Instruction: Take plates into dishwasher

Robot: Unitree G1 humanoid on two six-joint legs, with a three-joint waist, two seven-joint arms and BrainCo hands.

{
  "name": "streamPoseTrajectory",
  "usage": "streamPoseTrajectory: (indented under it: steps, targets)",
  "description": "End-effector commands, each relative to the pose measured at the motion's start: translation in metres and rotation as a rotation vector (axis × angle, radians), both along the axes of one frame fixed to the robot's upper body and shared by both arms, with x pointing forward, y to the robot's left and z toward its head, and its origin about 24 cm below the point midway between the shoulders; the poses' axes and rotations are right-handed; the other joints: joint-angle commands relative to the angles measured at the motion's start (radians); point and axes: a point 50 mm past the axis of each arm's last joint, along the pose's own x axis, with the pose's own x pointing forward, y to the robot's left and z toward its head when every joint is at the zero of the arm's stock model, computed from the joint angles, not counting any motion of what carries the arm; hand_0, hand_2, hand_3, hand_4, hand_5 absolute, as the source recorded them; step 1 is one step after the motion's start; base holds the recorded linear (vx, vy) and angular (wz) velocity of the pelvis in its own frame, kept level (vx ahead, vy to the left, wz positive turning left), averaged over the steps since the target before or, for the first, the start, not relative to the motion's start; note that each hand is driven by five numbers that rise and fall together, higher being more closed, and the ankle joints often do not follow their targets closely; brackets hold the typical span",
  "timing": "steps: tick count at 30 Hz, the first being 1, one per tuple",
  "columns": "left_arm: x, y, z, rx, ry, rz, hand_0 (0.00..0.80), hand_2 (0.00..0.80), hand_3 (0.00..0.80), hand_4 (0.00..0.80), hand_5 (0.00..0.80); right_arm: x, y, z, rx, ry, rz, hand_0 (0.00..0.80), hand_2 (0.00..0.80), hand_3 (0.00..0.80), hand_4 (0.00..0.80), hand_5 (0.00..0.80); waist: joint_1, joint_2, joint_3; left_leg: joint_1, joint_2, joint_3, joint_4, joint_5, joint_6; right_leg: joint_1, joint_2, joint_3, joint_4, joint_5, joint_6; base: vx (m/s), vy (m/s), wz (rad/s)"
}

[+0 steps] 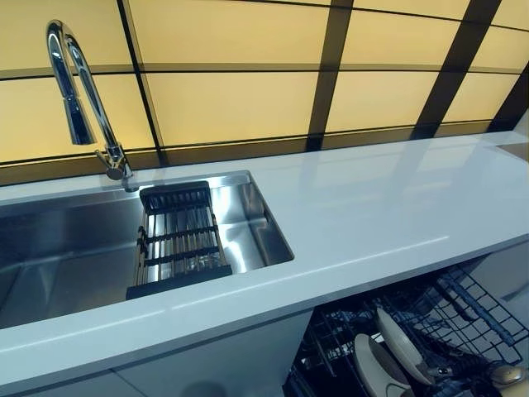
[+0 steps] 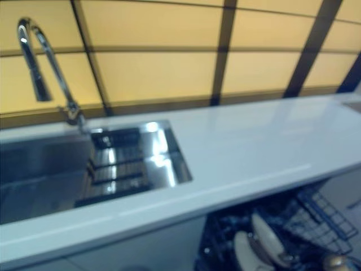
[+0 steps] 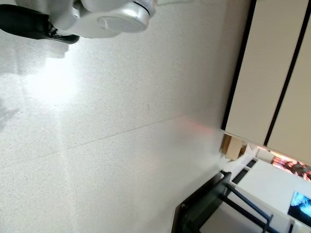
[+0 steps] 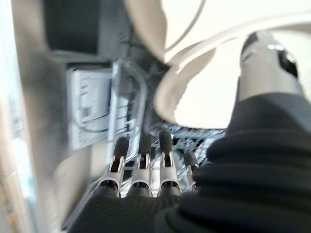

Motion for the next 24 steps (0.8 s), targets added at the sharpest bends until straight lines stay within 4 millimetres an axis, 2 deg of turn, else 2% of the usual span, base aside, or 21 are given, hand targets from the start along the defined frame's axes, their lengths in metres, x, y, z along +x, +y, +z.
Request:
streamPoseTrajectory:
  steps: [1, 8, 11, 13, 15, 16, 19, 24]
  targets:
    - [0.021, 0.013, 0.011, 0.030, -0.059, 0.004, 0.000, 0.000, 0.000, 0.000, 0.000, 0.012, -0.019, 0.033, -0.098, -0.043, 0.003, 0.000, 0.000, 0.000, 0.000, 0.000, 0.014, -0.036, 0.027, 0.028, -0.012, -0.043, -0.002, -0.078, 0.029, 0.002, -0.029, 0.001, 0.002, 0.021, 0.066, 0.000, 0.000, 0.00]
    - [0.019, 0.016, 0.012, 0.036, -0.060, 0.011, 0.000, 0.000, 0.000, 0.000, 0.000, 0.014, -0.033, 0.056, -0.137, -0.091, -0.011, 0.000, 0.000, 0.000, 0.000, 0.000, 0.006, -0.044, 0.027, 0.031, -0.010, -0.040, -0.002, -0.079, 0.028, 0.003, -0.026, 0.006, 0.002, 0.025, 0.065, 0.000, 0.000, 0.00]
    - [0.018, 0.017, 0.012, 0.039, -0.059, 0.020, 0.000, 0.000, 0.000, 0.000, 0.000, 0.015, -0.041, 0.075, -0.162, -0.142, -0.019, 0.000, 0.000, 0.000, 0.000, 0.000, -0.001, -0.049, 0.027, 0.034, -0.008, -0.036, -0.002, -0.080, 0.027, 0.003, -0.023, 0.011, 0.002, 0.026, 0.065, 0.000, 0.000, 0.00]
    - [0.014, 0.019, 0.011, 0.039, -0.054, 0.035, 0.000, 0.000, 0.000, 0.000, 0.000, 0.017, -0.049, 0.100, -0.184, -0.205, -0.022, 0.000, 0.000, 0.000, 0.000, 0.000, -0.010, -0.055, 0.022, 0.036, -0.007, -0.031, -0.002, -0.081, 0.025, 0.003, -0.020, 0.016, 0.002, 0.027, 0.065, 0.011, 0.006, -0.02]
    - [0.012, 0.019, 0.011, 0.038, -0.051, 0.040, 0.000, 0.000, 0.000, 0.000, 0.000, 0.017, -0.051, 0.108, -0.190, -0.231, -0.020, 0.000, 0.000, 0.000, 0.000, 0.000, -0.013, -0.057, 0.021, 0.037, -0.006, -0.030, -0.002, -0.081, 0.025, 0.003, -0.019, 0.018, 0.002, 0.027, 0.065, 0.000, 0.000, 0.00]
    - [0.009, 0.020, 0.010, 0.046, -0.041, 0.048, 0.000, 0.000, 0.000, 0.000, 0.000, 0.020, -0.051, 0.121, -0.201, -0.275, -0.006, 0.000, 0.000, 0.000, 0.000, 0.000, -0.020, -0.061, 0.017, 0.039, -0.006, -0.027, -0.002, -0.082, 0.024, 0.003, -0.017, 0.021, 0.002, 0.027, 0.065, 0.027, 0.027, -0.03]
    - [0.000, 0.022, 0.006, 0.073, -0.005, 0.068, 0.000, 0.000, 0.000, 0.000, 0.000, 0.021, -0.051, 0.137, -0.213, -0.332, 0.016, 0.000, 0.000, 0.000, 0.000, 0.000, -0.033, -0.067, 0.007, 0.042, -0.004, -0.020, -0.002, -0.084, 0.023, 0.004, -0.015, 0.028, 0.002, 0.025, 0.065, 0.019, 0.041, -0.10]
    - [-0.013, 0.025, 0.000, 0.145, 0.102, 0.088, 0.000, 0.000, 0.000, 0.000, 0.000, 0.017, -0.051, 0.148, -0.206, -0.384, 0.035, 0.000, 0.000, 0.000, 0.000, 0.000, -0.048, -0.074, -0.012, 0.049, -0.004, -0.011, -0.002, -0.089, 0.026, 0.007, -0.011, 0.034, 0.002, 0.023, 0.065, 0.013, 0.050, -0.06]
